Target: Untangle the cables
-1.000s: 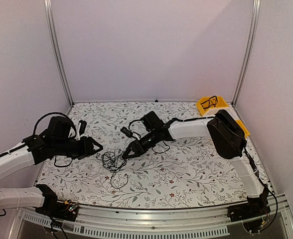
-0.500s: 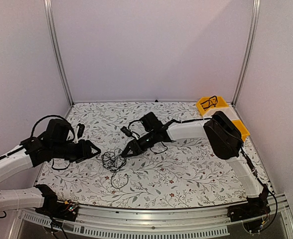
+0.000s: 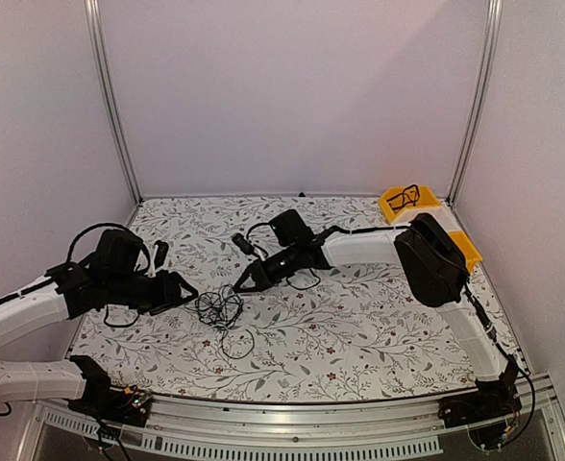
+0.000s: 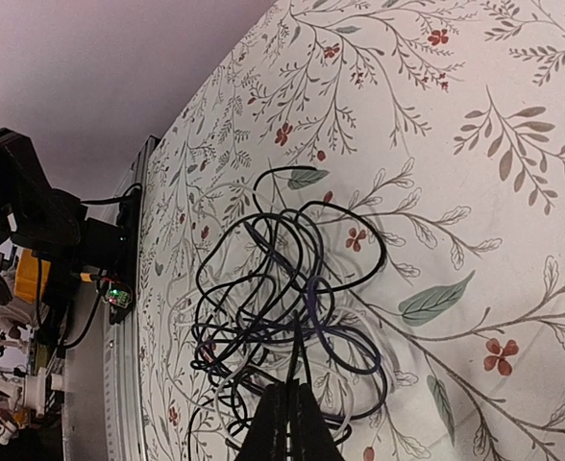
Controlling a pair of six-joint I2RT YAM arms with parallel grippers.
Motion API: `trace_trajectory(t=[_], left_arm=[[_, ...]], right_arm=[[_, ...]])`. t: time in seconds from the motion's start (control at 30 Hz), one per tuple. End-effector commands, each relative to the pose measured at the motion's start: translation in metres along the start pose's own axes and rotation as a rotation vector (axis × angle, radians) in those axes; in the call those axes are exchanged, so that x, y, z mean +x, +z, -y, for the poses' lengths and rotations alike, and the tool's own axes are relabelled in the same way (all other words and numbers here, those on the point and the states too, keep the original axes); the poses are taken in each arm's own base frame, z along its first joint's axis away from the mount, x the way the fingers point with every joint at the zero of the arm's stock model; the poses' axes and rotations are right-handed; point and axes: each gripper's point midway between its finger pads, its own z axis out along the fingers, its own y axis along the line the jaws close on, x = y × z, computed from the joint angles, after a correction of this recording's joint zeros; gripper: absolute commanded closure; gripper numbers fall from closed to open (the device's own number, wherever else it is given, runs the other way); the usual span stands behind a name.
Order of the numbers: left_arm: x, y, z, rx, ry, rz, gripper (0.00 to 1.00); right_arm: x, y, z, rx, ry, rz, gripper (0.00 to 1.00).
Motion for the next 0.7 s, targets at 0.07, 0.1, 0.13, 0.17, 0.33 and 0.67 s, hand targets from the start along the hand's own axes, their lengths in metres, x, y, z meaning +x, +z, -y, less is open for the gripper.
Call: trace_trajectory(t=[0.07, 0.1, 0.13, 0.17, 0.33, 0.67], left_arm=[[0.002, 0.013, 0.006, 0.037, 0.031, -0.016, 0.46], [0.002, 0.016, 0.007, 0.04, 0.035, -0.015, 0.46], [0.001, 0.018, 0.008, 0.047, 0.04, -0.015, 0.46], [0.001, 0.022, 0.008, 0.053, 0.046, -0.018, 0.46], [-0.003, 0.045, 0.018, 0.098, 0.097, -0.03, 0.42], [-0.024, 0.109, 0.028, 0.136, 0.267, -0.016, 0.4]], right_arm=[[-0.002, -0.008, -0.012, -0.038, -0.029, 0.0, 1.0], [-0.003, -0.01, -0.016, -0.047, -0.045, 0.002, 1.0], [-0.005, -0.012, -0.02, -0.058, -0.055, 0.003, 1.0], [-0.009, -0.017, -0.029, -0.072, -0.077, 0.009, 1.0], [-0.03, -0.046, -0.078, -0.148, -0.183, 0.043, 1.0], [-0.052, -0.105, -0.124, -0.132, -0.321, 0.086, 1.0]])
